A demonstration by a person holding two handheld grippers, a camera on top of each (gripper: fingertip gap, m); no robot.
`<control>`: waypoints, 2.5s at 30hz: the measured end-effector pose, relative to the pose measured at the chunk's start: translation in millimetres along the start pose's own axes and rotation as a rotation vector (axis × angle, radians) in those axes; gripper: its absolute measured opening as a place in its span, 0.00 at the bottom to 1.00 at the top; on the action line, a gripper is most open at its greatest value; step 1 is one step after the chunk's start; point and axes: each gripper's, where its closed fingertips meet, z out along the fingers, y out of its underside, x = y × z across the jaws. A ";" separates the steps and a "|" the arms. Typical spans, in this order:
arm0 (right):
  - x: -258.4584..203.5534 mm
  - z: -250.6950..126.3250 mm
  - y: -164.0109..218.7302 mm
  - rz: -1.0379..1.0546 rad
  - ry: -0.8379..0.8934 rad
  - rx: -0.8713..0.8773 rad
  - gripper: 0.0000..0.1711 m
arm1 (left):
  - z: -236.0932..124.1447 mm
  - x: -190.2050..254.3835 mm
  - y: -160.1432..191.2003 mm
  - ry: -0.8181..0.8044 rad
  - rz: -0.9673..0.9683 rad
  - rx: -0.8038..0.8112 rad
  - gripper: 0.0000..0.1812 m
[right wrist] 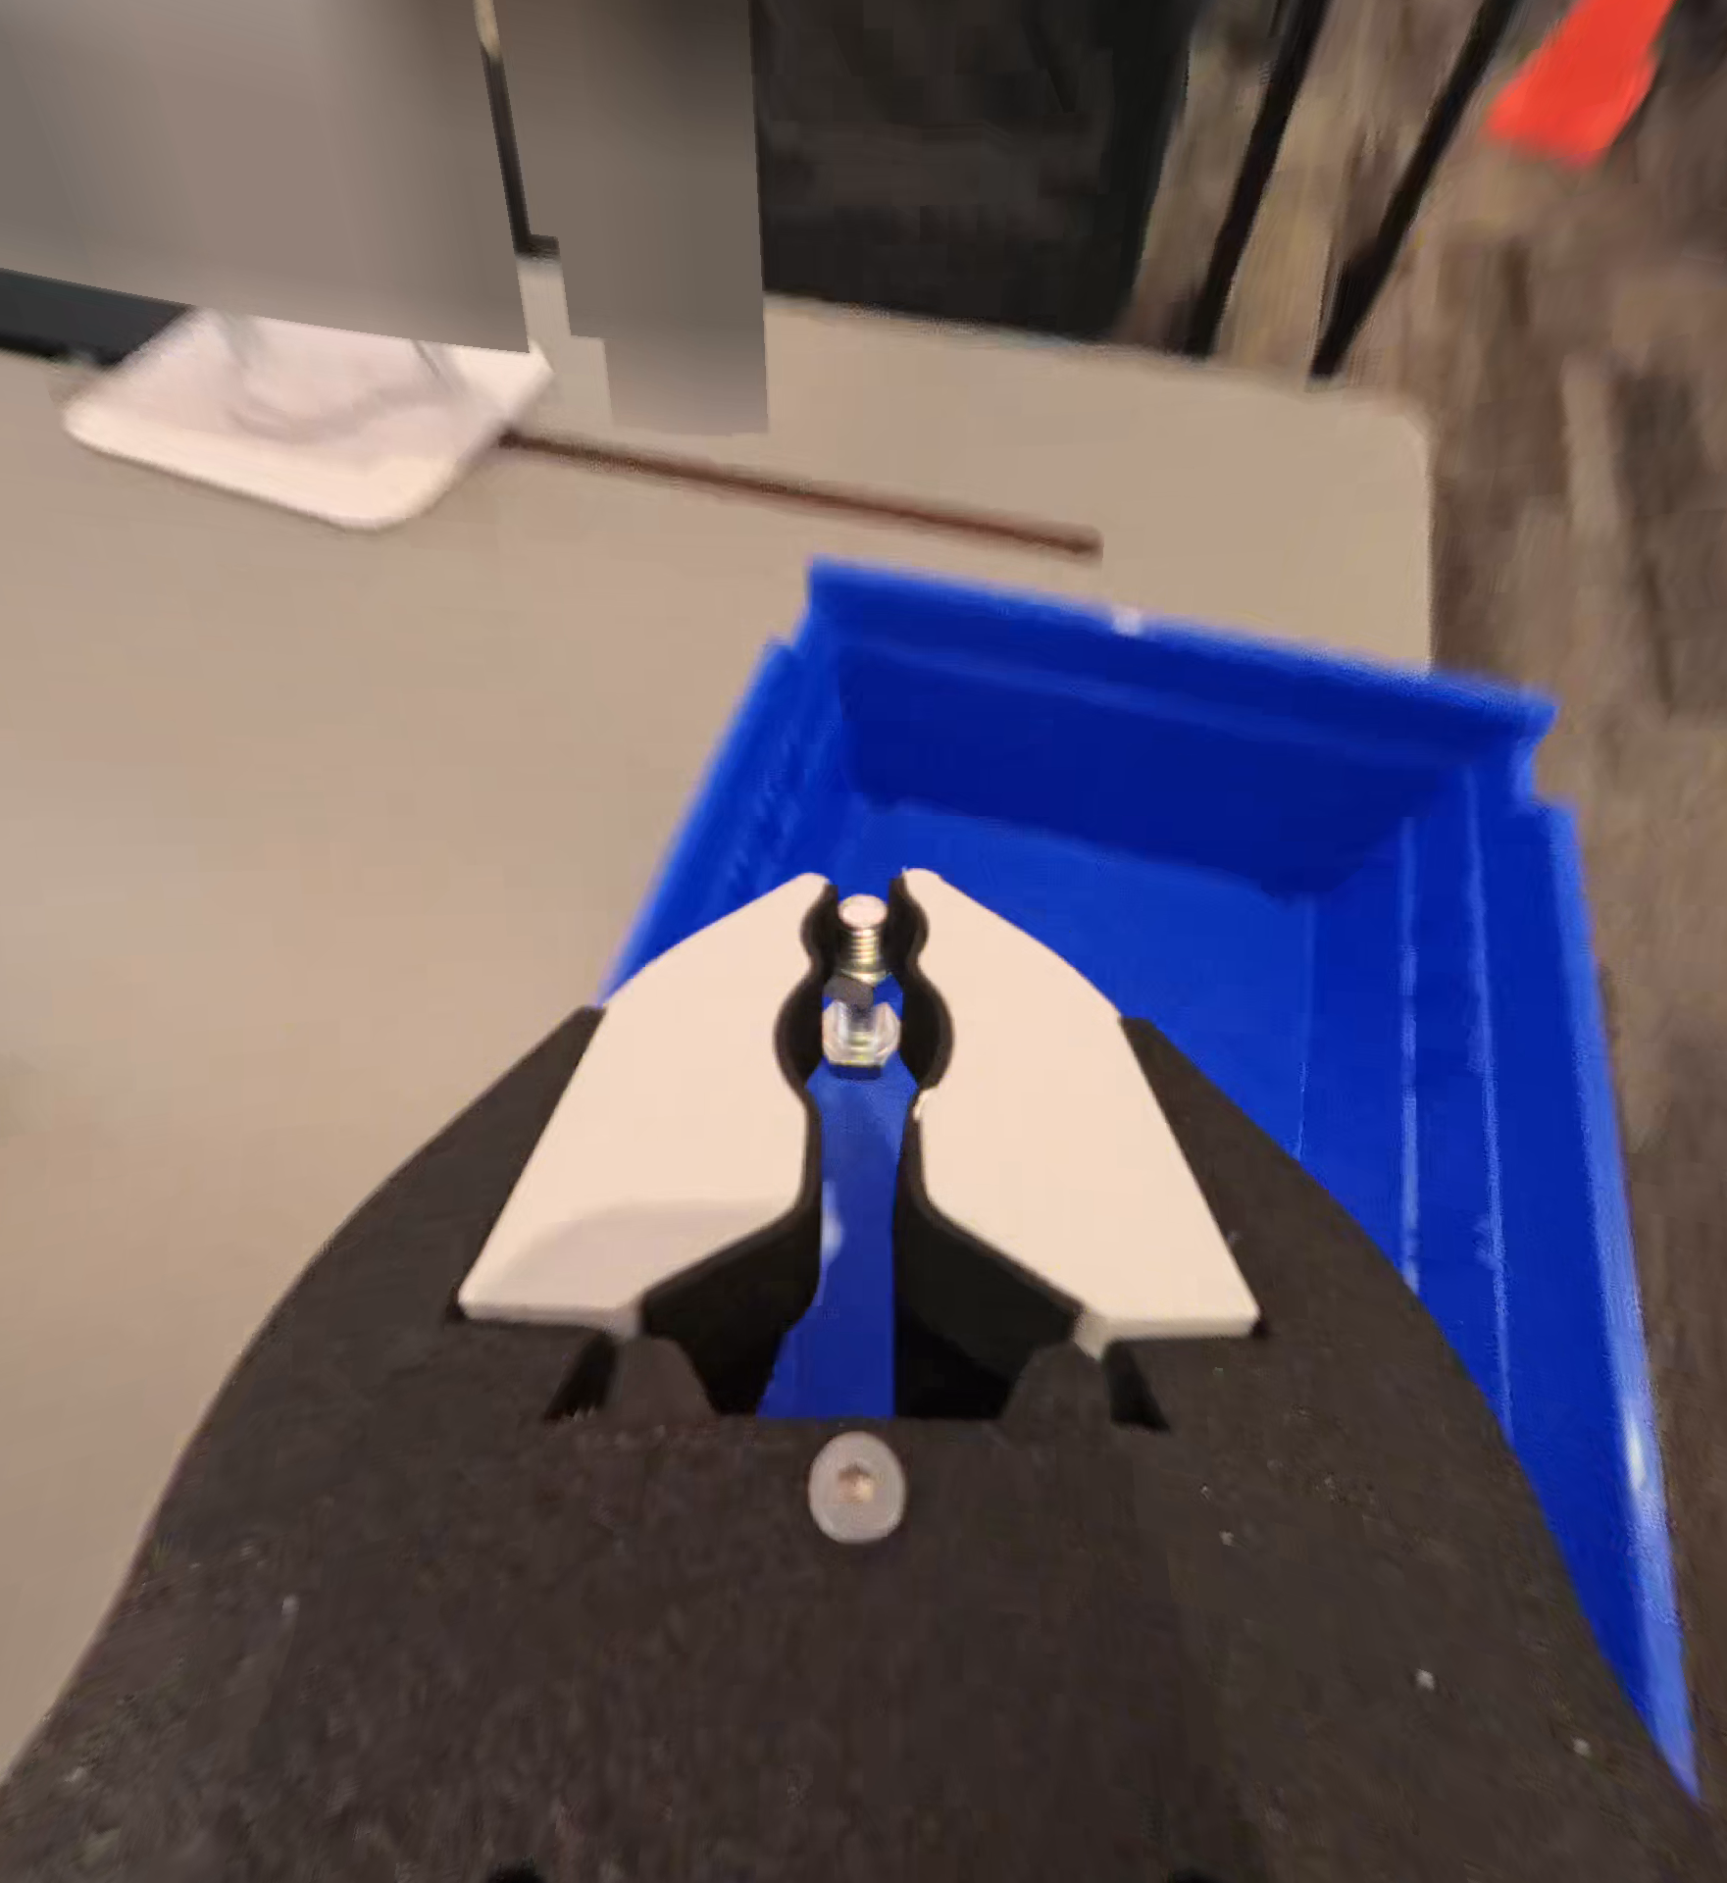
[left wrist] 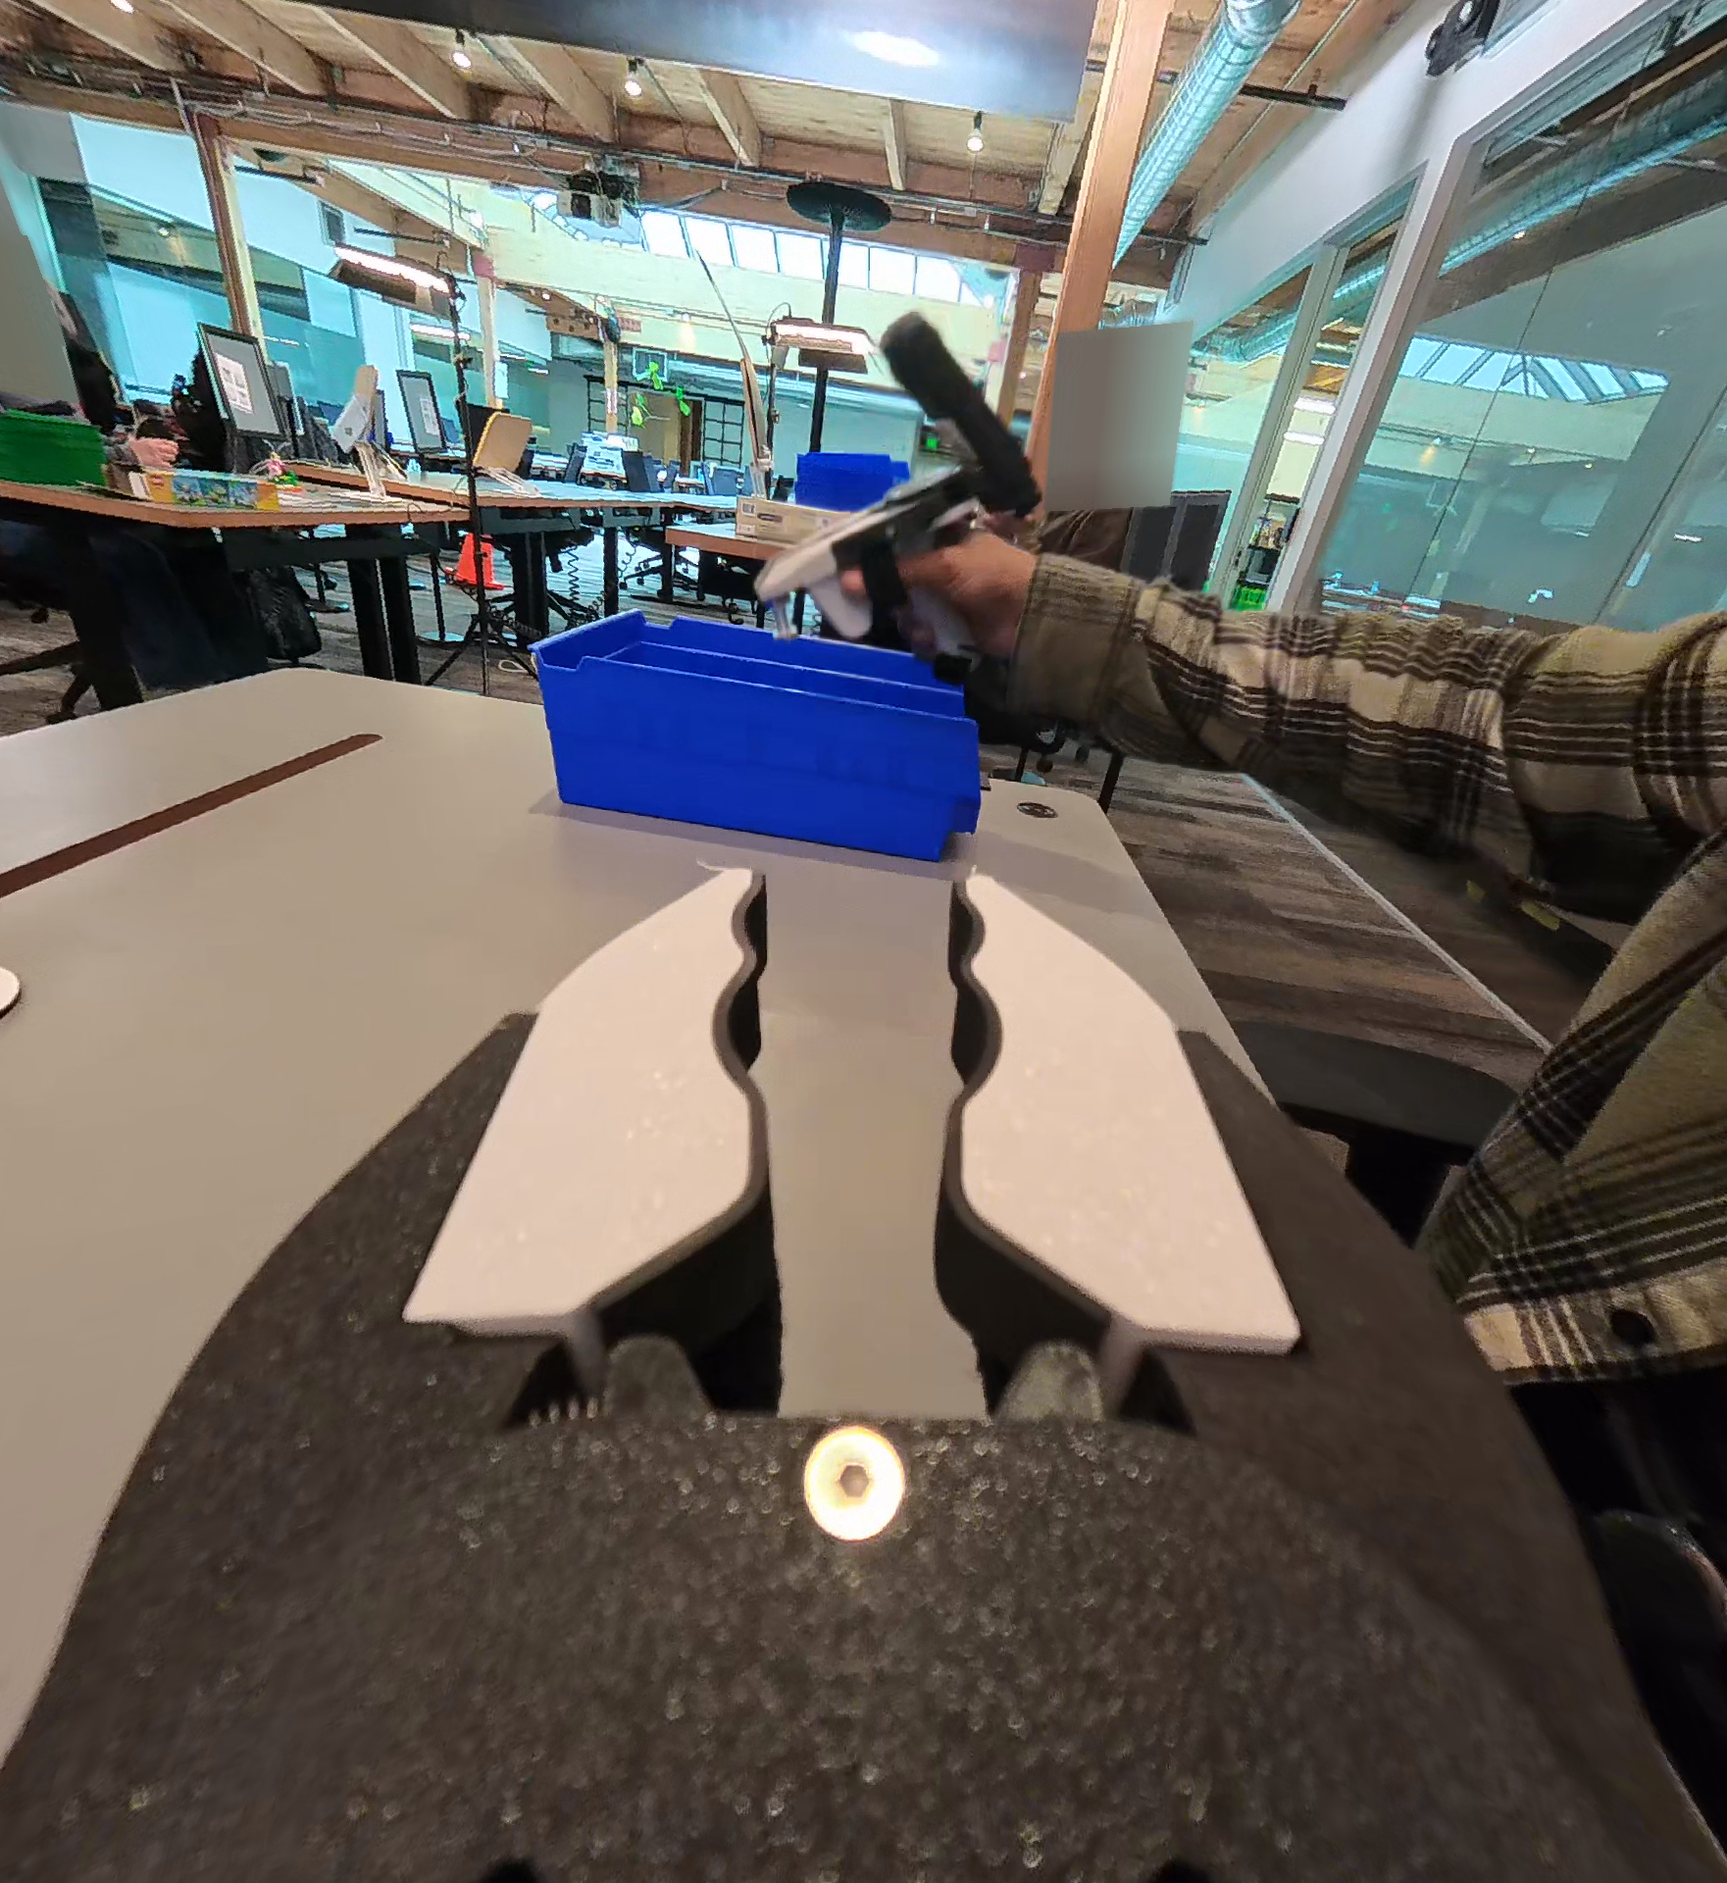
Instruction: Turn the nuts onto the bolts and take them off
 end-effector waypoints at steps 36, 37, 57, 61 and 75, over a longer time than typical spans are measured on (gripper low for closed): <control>-175.5 -62.6 -34.2 -0.078 0.048 0.472 0.53 | -21.9 -24.7 -20.9 -0.148 0.050 0.013 0.20; -184.6 -56.8 -28.0 -0.076 0.030 0.469 0.53 | -25.5 -25.4 -27.3 -0.169 0.054 0.022 0.21; -217.0 -10.5 29.3 -0.091 -0.036 0.508 0.52 | -334.4 -4.5 -143.1 -1.036 0.118 -0.211 0.33; -221.1 -2.1 34.3 -0.110 -0.043 0.503 0.51 | -406.0 -1.8 -137.5 -1.193 0.066 -0.297 0.32; -224.5 8.1 32.6 -0.127 -0.024 0.525 0.48 | -446.0 -96.7 -57.3 -1.213 -0.318 -0.647 0.31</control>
